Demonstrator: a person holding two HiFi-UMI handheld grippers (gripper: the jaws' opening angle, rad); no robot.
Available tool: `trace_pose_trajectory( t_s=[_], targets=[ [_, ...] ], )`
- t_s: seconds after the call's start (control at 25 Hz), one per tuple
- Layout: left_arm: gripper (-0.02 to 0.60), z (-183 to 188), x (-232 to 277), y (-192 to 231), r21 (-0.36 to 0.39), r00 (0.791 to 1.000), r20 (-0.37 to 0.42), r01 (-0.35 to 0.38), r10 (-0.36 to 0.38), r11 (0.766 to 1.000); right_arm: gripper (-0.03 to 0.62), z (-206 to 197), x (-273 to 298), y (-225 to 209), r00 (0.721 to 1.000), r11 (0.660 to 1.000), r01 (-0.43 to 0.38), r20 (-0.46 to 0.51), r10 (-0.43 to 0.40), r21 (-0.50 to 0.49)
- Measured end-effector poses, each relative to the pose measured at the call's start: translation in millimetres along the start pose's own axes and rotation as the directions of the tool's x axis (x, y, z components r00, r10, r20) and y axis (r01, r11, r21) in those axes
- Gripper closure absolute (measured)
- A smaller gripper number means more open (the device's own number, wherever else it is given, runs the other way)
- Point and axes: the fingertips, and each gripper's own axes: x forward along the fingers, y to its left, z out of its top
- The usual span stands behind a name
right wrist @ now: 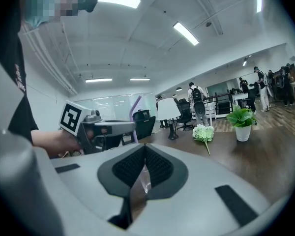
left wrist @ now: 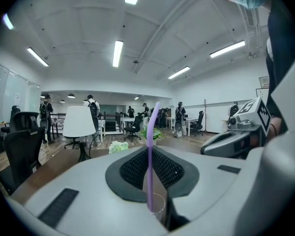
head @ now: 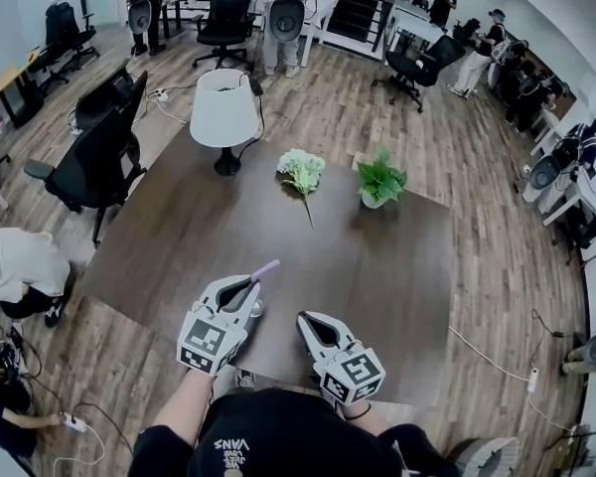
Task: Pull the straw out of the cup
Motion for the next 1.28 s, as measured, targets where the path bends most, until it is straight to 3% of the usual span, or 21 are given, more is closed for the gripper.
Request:
trace_pose_trajectory(
  t_s=[0.64,1.28],
  targets=[
    [0.549,23.7,-30.6,8.1,-0.011,0.996,0.068,-0.052,0.053,0.999,0.576,-0.5,9.5,12.3,0.999,0.999,-0.048,-0.004,0.048,-0.003],
    [0.549,-7.7,-51.5,13.0,-0.088,0.994,0.031,-0.099,0.102,0.991,0.576,-2.0,19.7,19.0,0.996,0.997,-0.082,-0.017,0.082,-0.005]
  ],
)
